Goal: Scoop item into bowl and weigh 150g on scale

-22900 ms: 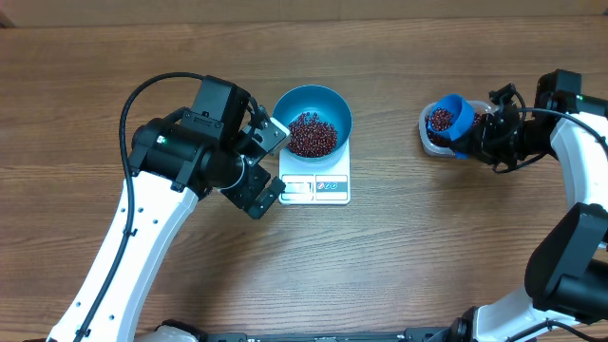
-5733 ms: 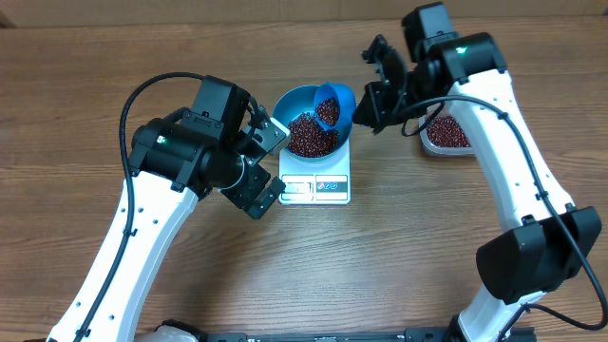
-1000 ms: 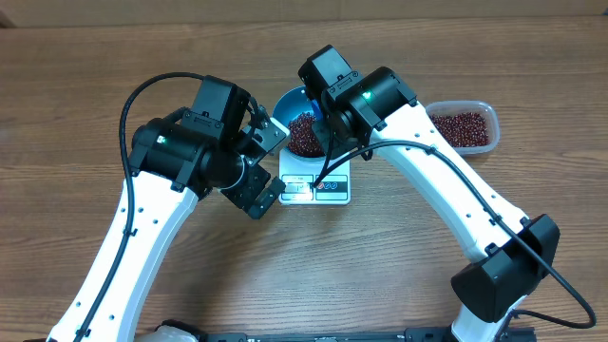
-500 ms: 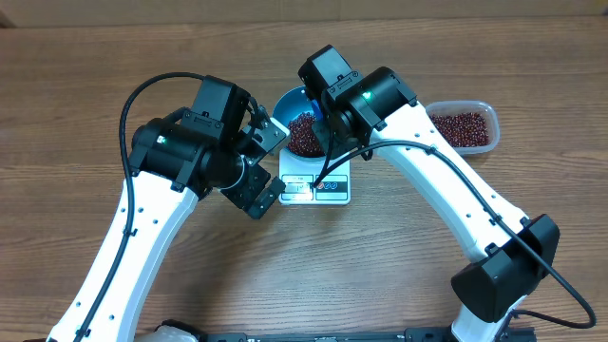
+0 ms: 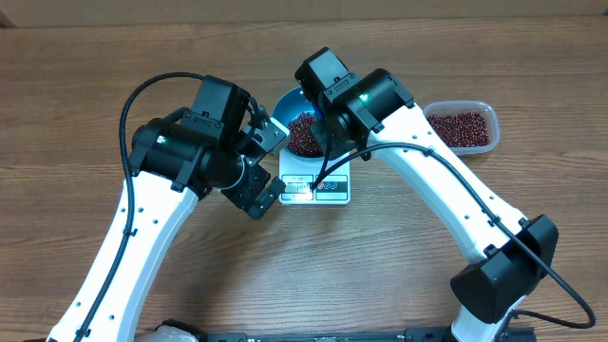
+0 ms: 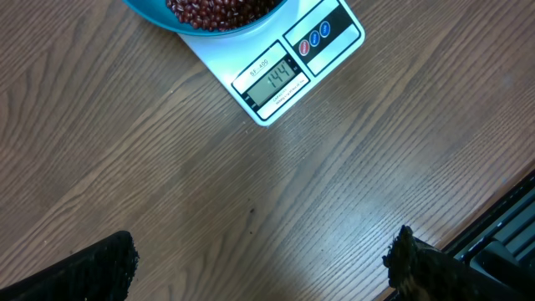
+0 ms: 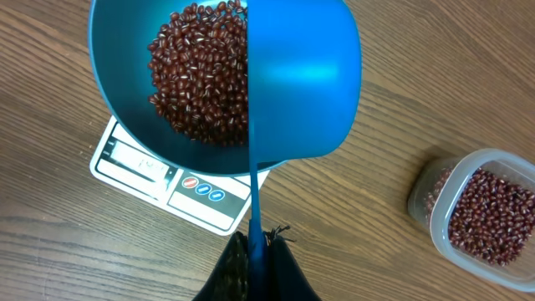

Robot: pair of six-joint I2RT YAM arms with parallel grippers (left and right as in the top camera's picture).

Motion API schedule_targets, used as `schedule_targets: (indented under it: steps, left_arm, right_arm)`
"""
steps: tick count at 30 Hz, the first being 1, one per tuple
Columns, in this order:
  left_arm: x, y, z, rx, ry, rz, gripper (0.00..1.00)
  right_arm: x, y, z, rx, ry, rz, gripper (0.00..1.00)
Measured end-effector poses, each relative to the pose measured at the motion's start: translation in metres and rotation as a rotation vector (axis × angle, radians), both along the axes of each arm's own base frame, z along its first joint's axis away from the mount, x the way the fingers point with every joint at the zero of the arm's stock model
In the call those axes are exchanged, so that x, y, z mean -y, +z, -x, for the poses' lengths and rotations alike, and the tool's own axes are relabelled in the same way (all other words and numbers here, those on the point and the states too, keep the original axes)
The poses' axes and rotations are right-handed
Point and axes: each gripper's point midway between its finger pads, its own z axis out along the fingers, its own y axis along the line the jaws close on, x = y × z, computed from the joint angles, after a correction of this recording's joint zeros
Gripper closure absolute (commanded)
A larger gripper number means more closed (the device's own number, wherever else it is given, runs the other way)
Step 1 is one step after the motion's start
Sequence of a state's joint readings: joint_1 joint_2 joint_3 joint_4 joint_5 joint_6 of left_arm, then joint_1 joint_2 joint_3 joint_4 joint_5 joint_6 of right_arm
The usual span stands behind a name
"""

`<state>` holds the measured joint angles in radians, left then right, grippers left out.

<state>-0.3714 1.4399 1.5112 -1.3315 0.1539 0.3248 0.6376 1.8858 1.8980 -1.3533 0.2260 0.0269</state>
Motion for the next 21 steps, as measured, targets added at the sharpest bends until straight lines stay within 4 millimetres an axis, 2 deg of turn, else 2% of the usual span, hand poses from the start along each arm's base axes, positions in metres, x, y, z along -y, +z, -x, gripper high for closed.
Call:
schedule_targets:
  steps: [21]
  left_arm:
    - [0.0,0.0,0.0,0.0,0.0,0.0,0.01]
  right_arm:
    - [0.0014,0.0003,-0.0008,0.005,-0.002,0.008,0.96]
